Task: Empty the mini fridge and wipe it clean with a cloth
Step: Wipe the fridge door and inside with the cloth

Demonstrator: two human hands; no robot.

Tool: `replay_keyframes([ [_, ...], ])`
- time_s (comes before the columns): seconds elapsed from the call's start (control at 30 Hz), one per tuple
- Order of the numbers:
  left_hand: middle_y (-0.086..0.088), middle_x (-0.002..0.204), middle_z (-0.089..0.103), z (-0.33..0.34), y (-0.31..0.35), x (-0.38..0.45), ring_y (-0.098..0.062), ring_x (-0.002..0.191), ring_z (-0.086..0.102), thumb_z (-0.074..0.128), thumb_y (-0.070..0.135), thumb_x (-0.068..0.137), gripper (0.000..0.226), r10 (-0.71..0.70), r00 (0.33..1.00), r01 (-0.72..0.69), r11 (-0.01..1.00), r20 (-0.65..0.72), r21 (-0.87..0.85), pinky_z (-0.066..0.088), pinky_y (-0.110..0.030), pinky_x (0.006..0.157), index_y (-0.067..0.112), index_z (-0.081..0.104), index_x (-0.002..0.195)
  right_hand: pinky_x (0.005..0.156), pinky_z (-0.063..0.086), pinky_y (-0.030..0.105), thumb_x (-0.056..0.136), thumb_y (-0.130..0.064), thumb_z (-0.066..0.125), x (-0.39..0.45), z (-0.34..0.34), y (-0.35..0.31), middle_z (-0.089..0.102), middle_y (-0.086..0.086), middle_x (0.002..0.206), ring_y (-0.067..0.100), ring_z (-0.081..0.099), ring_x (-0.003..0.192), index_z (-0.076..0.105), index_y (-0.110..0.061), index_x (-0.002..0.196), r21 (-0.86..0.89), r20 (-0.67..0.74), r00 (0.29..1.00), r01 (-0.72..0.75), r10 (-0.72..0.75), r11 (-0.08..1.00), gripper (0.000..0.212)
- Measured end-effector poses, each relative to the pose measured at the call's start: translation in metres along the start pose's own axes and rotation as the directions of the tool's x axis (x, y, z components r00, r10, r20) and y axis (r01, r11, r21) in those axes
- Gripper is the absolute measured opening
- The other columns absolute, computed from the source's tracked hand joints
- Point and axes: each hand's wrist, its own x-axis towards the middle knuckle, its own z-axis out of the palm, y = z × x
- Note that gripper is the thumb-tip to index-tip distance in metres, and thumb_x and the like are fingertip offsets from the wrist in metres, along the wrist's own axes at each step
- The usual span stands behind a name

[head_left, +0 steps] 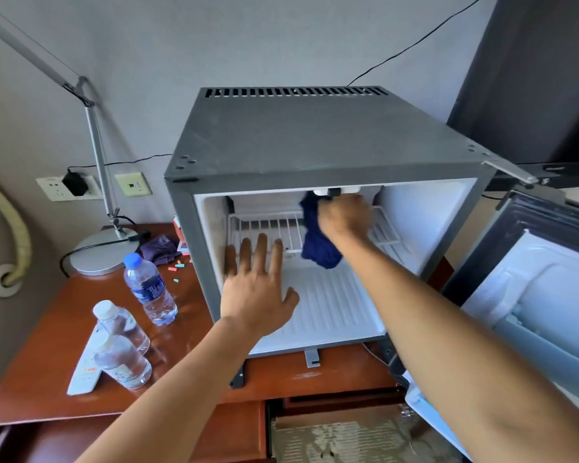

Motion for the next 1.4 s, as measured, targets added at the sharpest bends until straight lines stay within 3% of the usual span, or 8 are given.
replay_keyframes([
  [0.2, -0.029, 0.138, 0.056, 0.003, -0.01, -0.017, -0.044, 0.139, 0.045, 0.067, 0.033, 0.078, 0.073, 0.058, 0.996, -0.051, 0.992, -0.063, 0.113, 0.027, -0.05, 0.125, -0.008, 0.054, 0.137, 0.068, 0.048, 0.03, 0.088, -0.032, 0.059, -0.044, 0.034, -0.064, 0.074, 0.01, 0.098, 0.036, 0.068, 0.093, 0.075, -0.024, 0.098, 0.067, 0.279, 0.823, 0.497, -0.495, 0.865, 0.02],
  [0.33, -0.025, 0.156, 0.044, -0.001, -0.007, -0.016, -0.038, 0.148, 0.039, 0.068, 0.031, 0.081, 0.084, 0.018, 0.988, -0.01, 0.999, -0.151, 0.051, 0.022, -0.047, 0.124, -0.006, 0.041, 0.152, 0.076, 0.052, 0.036, 0.092, -0.018, 0.052, -0.022, 0.012, -0.023, 0.072, 0.012, 0.108, 0.038, 0.067, 0.1, 0.072, -0.027, 0.112, -0.067, 0.261, 0.849, 0.49, -0.459, 0.869, 0.03],
  [0.53, -0.021, 0.166, 0.026, 0.006, -0.006, -0.017, -0.036, 0.156, 0.021, 0.062, 0.041, 0.088, 0.093, 0.001, 0.989, 0.002, 1.0, -0.145, 0.022, 0.01, -0.048, 0.129, 0.002, 0.02, 0.162, 0.069, 0.042, 0.041, 0.084, -0.003, 0.051, -0.005, -0.009, 0.058, 0.069, 0.019, 0.1, 0.043, 0.064, 0.094, 0.068, -0.004, 0.098, -0.25, -0.099, 0.943, 0.284, -0.317, 0.926, 0.022],
  [0.63, -0.023, 0.166, 0.025, 0.012, -0.004, -0.018, -0.04, 0.155, 0.022, 0.065, 0.044, 0.084, 0.097, 0.003, 0.986, -0.001, 1.0, -0.165, 0.012, 0.012, -0.051, 0.128, 0.005, 0.022, 0.162, 0.096, 0.036, 0.047, 0.088, -0.038, 0.05, -0.025, 0.009, 0.047, 0.069, 0.015, 0.111, 0.038, 0.059, 0.108, 0.068, -0.011, 0.106, -0.224, -0.002, 0.942, 0.328, -0.337, 0.918, 0.037],
  [0.73, -0.022, 0.168, 0.017, 0.016, -0.003, -0.017, -0.041, 0.156, 0.014, 0.06, 0.049, 0.084, 0.098, 0.003, 0.989, -0.001, 1.0, -0.15, 0.011, 0.013, -0.055, 0.128, 0.013, 0.015, 0.164, 0.107, 0.032, 0.051, 0.086, -0.075, 0.034, -0.044, 0.026, 0.039, 0.056, 0.011, 0.135, 0.036, 0.051, 0.12, 0.055, -0.021, 0.138, -0.32, 0.105, 0.906, 0.422, -0.411, 0.848, 0.078],
  [0.9, -0.02, 0.169, 0.015, 0.01, 0.0, -0.017, -0.037, 0.158, 0.007, 0.052, 0.055, 0.088, 0.095, -0.001, 0.988, 0.0, 1.0, -0.155, -0.006, 0.005, -0.055, 0.128, 0.019, 0.009, 0.165, 0.068, 0.045, 0.038, 0.078, -0.026, 0.071, -0.046, 0.039, 0.008, 0.07, 0.011, 0.091, 0.036, 0.065, 0.079, 0.074, -0.014, 0.094, -0.347, -0.121, 0.874, 0.407, -0.471, 0.845, 0.02],
  [1.2, -0.025, 0.161, 0.029, 0.015, -0.006, -0.019, -0.041, 0.153, 0.022, 0.06, 0.032, 0.085, 0.085, -0.004, 0.986, 0.006, 1.0, -0.169, 0.007, 0.018, -0.055, 0.126, 0.012, 0.024, 0.159, 0.08, 0.051, 0.035, 0.083, -0.026, 0.067, -0.048, 0.039, -0.03, 0.071, -0.004, 0.113, 0.027, 0.065, 0.101, 0.072, -0.035, 0.118, -0.105, 0.122, 0.641, 0.767, -0.758, 0.632, 0.037],
  [1.4, -0.018, 0.166, 0.022, 0.02, -0.006, -0.015, -0.038, 0.155, 0.018, 0.061, 0.036, 0.091, 0.093, -0.001, 0.981, -0.001, 1.0, -0.196, -0.008, 0.015, -0.054, 0.127, 0.021, 0.008, 0.165, 0.07, 0.045, 0.036, 0.089, -0.021, 0.06, 0.002, -0.016, 0.056, 0.064, 0.01, 0.119, 0.033, 0.066, 0.103, 0.068, -0.017, 0.121, -0.492, -0.007, 0.882, 0.408, -0.472, 0.769, 0.033],
])
